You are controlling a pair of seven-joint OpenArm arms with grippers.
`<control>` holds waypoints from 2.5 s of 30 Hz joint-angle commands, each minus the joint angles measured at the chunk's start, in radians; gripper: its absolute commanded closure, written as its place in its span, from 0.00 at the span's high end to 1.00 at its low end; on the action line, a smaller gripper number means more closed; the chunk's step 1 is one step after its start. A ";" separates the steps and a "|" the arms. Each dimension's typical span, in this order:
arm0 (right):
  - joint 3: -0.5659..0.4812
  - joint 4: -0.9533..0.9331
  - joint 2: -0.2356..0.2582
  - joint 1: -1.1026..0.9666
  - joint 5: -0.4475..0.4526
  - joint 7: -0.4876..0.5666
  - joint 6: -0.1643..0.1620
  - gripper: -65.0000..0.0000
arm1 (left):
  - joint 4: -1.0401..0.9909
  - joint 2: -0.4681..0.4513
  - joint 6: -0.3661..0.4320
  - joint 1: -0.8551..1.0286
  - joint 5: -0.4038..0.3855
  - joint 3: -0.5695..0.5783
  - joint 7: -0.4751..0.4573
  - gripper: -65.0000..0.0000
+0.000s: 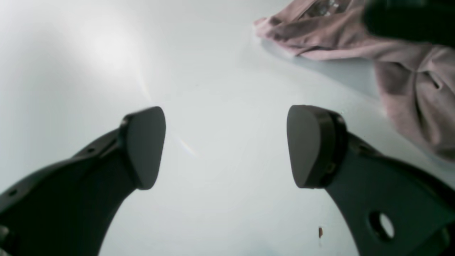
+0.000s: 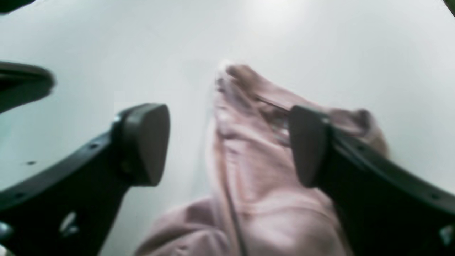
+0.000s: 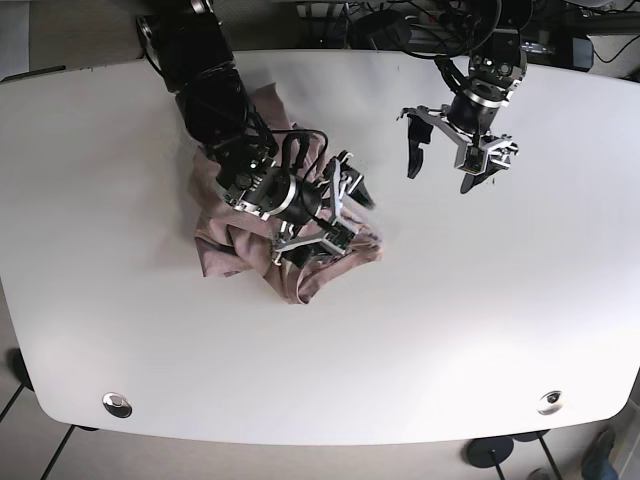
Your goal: Fold the T-shirt properly
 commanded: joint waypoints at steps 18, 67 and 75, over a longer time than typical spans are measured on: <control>-0.035 -0.646 -0.089 0.325 0.009 0.291 -0.010 0.79 | 0.016 -0.004 -0.002 0.002 -0.008 -0.005 -0.025 0.77; 0.161 0.322 -0.169 0.833 -0.163 -0.197 0.037 0.03 | 0.077 -0.060 -0.002 -0.087 -0.005 -0.092 -0.025 0.78; 0.167 0.301 -0.171 0.831 -0.163 -0.197 0.034 0.03 | -0.105 -0.123 -0.002 -0.268 -0.005 -0.025 -0.025 0.78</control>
